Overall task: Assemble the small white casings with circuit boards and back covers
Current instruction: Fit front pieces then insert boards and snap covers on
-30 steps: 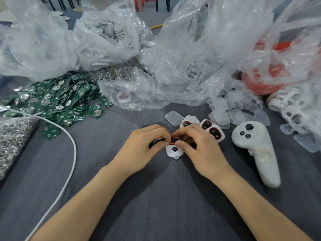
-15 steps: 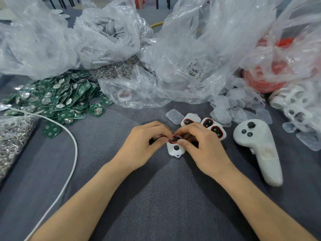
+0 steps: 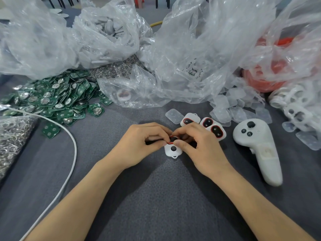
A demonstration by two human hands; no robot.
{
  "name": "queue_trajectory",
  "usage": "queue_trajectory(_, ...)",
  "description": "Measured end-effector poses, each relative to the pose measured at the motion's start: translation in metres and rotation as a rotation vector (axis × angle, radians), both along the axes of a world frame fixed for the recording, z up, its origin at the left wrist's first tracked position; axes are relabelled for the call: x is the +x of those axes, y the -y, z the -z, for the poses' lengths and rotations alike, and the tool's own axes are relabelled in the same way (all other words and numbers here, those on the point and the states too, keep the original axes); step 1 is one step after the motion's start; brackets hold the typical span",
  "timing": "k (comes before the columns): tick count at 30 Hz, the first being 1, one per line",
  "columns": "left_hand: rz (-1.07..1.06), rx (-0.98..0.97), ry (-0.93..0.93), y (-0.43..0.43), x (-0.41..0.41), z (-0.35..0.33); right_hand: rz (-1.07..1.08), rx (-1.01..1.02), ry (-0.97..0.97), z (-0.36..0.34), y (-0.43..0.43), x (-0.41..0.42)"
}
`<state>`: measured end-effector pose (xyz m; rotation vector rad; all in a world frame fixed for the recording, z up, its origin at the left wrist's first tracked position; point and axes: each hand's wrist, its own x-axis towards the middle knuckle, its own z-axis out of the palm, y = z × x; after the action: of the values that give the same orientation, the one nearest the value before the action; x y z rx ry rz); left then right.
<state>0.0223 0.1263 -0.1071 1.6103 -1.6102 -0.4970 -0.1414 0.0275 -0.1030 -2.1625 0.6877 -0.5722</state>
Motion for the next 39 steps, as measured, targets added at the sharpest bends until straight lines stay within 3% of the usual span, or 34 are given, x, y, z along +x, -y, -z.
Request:
queue_trajectory(8, 0.007, -0.008, 0.048, 0.000, -0.002, -0.001, 0.013, 0.041, -0.028, -0.002, -0.001, 0.002)
queue_trajectory(18, 0.017, 0.016, 0.090, 0.000, -0.004, -0.004, 0.049, 0.234, -0.063, -0.007, 0.007, 0.004)
queue_trajectory(26, -0.002, 0.023, 0.078, -0.001, -0.006, -0.003, -0.035, 0.155, -0.244, -0.022, 0.020, 0.015)
queue_trajectory(30, -0.016, -0.002, 0.078, -0.001, -0.008, -0.002, 0.023, 0.137, -0.201, -0.016, 0.013, 0.009)
queue_trajectory(36, -0.068, 0.025, 0.006, -0.002, -0.007, -0.001, 0.080, -0.117, -0.090, -0.002, -0.009, 0.001)
queue_trajectory(39, -0.039, -0.012, 0.101, -0.002, -0.007, 0.000, 0.093, -0.207, -0.077, 0.004, -0.017, -0.004)
